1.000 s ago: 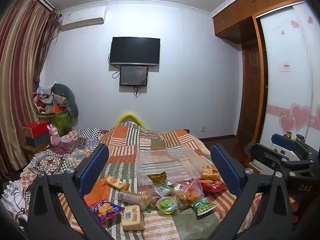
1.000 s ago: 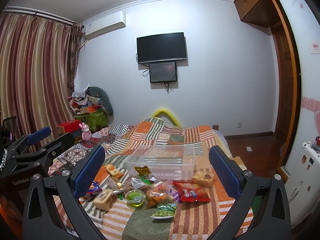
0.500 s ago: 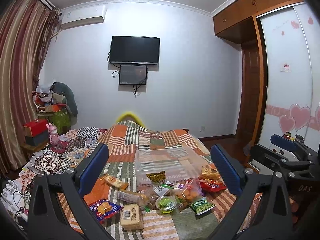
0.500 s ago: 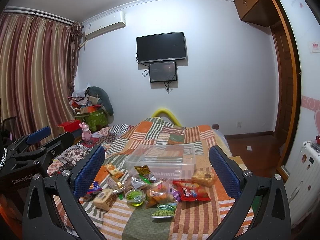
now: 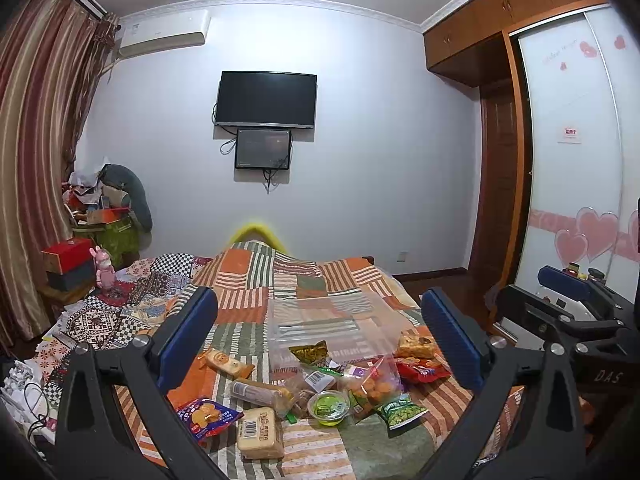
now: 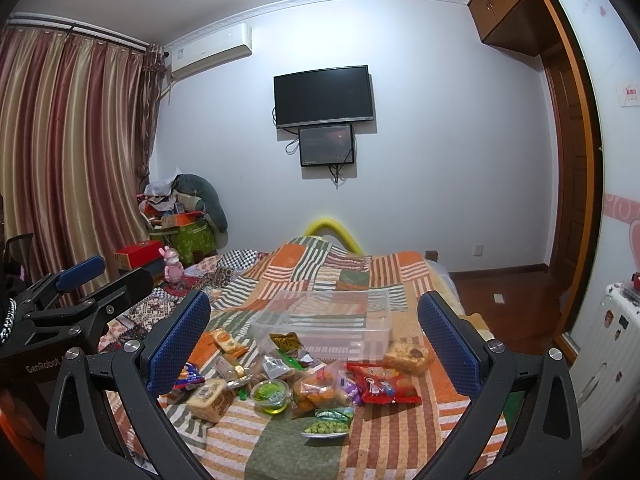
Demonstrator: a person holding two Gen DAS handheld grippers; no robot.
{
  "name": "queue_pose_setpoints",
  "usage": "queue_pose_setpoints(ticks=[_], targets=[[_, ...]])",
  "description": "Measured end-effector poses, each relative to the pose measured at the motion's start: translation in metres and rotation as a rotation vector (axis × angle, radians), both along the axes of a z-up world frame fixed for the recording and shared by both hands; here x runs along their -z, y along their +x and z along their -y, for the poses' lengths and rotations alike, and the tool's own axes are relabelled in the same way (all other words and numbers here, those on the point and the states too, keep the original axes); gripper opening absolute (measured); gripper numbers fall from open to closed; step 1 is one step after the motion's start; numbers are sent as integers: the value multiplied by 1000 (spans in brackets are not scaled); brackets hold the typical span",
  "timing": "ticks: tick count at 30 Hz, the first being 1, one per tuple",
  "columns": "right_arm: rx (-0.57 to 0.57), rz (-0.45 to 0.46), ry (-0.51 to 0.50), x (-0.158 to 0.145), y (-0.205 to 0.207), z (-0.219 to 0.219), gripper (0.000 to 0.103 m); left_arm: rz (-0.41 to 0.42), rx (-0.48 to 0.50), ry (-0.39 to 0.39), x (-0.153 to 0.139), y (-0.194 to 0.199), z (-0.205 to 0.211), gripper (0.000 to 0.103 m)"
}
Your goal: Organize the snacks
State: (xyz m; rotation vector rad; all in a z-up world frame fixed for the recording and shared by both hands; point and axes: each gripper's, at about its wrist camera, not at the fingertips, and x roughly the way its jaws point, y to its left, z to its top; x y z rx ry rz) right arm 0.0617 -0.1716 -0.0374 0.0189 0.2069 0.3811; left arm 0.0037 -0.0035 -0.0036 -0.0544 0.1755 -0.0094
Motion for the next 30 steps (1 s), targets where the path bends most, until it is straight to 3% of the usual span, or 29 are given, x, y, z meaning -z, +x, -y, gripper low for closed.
queue_pose_setpoints(ticks=[23,26,30], targets=[[-18,-13,13,6,7,2,103,-16,36,-4,5,4,0,102],[-9,-31,2,10,12,1,103,-37,37,-2,10,9,-2,94],[-8,-52,-5,16,18,1,95,-80,32,-18,16,20,-9,85]])
